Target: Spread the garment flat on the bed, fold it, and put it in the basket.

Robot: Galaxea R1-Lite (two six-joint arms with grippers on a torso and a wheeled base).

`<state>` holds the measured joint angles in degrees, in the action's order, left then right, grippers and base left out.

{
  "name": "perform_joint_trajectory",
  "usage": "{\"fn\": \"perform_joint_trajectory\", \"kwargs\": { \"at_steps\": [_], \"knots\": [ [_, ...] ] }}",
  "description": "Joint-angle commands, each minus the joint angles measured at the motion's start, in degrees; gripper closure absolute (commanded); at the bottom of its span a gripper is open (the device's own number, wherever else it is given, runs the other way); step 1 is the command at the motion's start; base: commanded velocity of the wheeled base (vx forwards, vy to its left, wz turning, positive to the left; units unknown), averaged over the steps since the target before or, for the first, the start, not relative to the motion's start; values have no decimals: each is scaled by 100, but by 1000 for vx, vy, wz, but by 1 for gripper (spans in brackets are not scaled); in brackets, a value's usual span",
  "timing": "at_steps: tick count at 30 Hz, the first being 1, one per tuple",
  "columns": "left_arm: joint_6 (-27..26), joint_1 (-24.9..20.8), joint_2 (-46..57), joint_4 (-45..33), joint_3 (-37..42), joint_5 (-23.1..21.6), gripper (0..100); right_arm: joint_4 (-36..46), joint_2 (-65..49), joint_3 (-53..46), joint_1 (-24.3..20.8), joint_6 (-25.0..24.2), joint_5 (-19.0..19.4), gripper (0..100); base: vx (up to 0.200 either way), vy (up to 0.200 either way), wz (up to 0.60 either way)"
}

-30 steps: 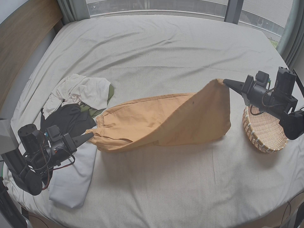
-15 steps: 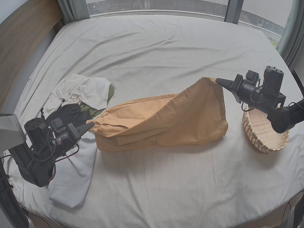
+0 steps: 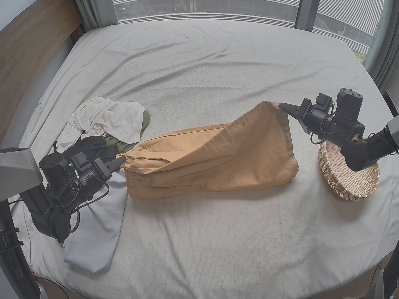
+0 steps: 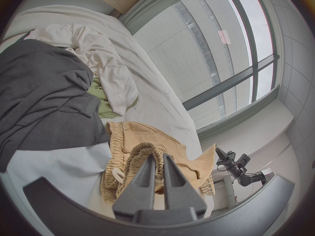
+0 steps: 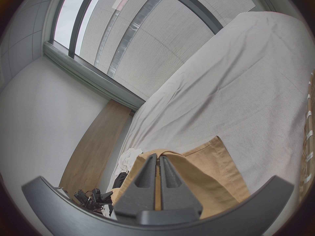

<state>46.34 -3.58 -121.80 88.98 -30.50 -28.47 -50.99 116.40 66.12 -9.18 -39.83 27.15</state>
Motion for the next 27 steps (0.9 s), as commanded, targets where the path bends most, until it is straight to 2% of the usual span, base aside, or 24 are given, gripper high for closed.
{"fn": "perform_joint_trajectory", "kwargs": {
  "at_steps": [1,6,7,9,10,16,27],
  "knots": [
    [7,-11,-204,5,-175,8,100,-42,155,59,13,1,1,100,0,0,0],
    [86,-72,-327,5,-386,175,100,-51,243,155,21,1,10,100,0,0,0],
    [130,-81,-327,5,-413,210,0,-69,252,182,21,1,10,100,0,0,0],
    [244,-81,-310,14,-466,236,0,-139,331,208,21,1,1,100,0,0,0],
    [288,-72,-301,14,-483,236,0,-227,401,243,30,1,-8,0,0,0,0],
    [297,77,-283,5,-606,377,0,-543,524,305,21,1,-192,0,0,0,0],
    [297,77,-169,5,-562,430,0,-491,375,226,21,1,-201,0,0,0,0]
  ]
}}
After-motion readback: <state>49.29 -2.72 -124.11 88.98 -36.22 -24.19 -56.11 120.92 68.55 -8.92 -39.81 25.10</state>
